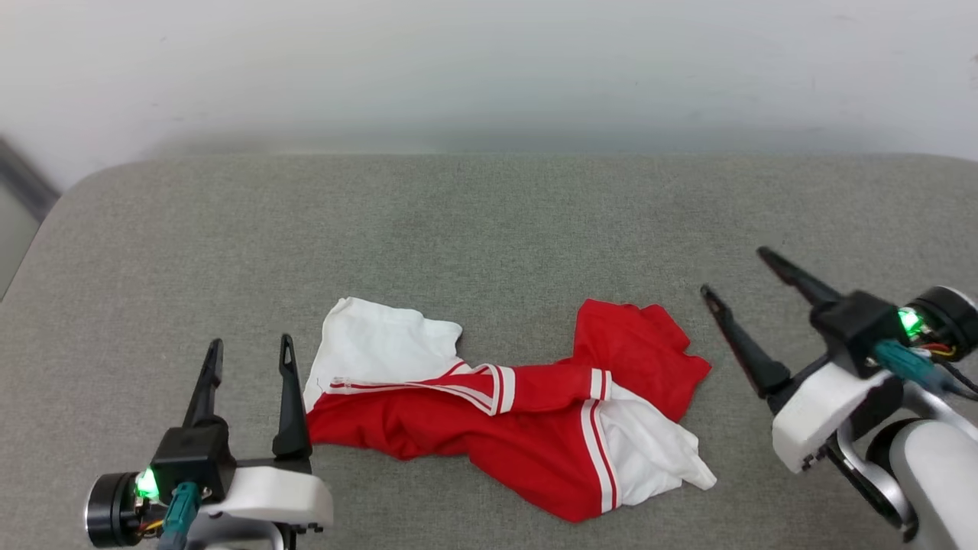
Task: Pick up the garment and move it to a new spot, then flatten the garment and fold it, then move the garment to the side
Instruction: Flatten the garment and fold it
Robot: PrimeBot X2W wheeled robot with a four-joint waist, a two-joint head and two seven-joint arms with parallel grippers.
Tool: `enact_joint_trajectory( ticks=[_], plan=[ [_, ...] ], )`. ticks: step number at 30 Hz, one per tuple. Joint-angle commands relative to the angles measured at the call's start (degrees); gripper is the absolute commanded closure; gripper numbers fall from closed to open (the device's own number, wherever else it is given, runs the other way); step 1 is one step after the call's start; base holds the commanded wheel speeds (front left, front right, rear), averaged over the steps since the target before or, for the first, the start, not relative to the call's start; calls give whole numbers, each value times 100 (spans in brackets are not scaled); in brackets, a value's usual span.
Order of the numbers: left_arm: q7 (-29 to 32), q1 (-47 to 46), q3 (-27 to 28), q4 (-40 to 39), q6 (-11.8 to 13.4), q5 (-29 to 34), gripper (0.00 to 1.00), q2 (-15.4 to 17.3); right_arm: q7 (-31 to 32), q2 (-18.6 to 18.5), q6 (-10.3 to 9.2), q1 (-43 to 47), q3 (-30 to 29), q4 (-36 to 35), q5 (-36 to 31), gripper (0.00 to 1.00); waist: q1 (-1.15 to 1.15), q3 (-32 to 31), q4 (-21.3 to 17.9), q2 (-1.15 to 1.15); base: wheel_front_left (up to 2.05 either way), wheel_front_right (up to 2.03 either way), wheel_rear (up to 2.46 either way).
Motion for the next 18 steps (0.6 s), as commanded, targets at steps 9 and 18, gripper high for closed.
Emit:
enact_joint_trajectory(
  ticks=[9,18],
  plan=[
    [-21,474,848,28,-625,596,0,-619,3172,-1980,-5,-1214,2341,-890,2273,0,1,151,101,0,0,0,0],
    [-22,247,1372,110,-1204,1037,0,-1112,4463,-2320,-4,-2041,3772,-800,3190,0,1,552,278,0,0,0,0]
  ],
)
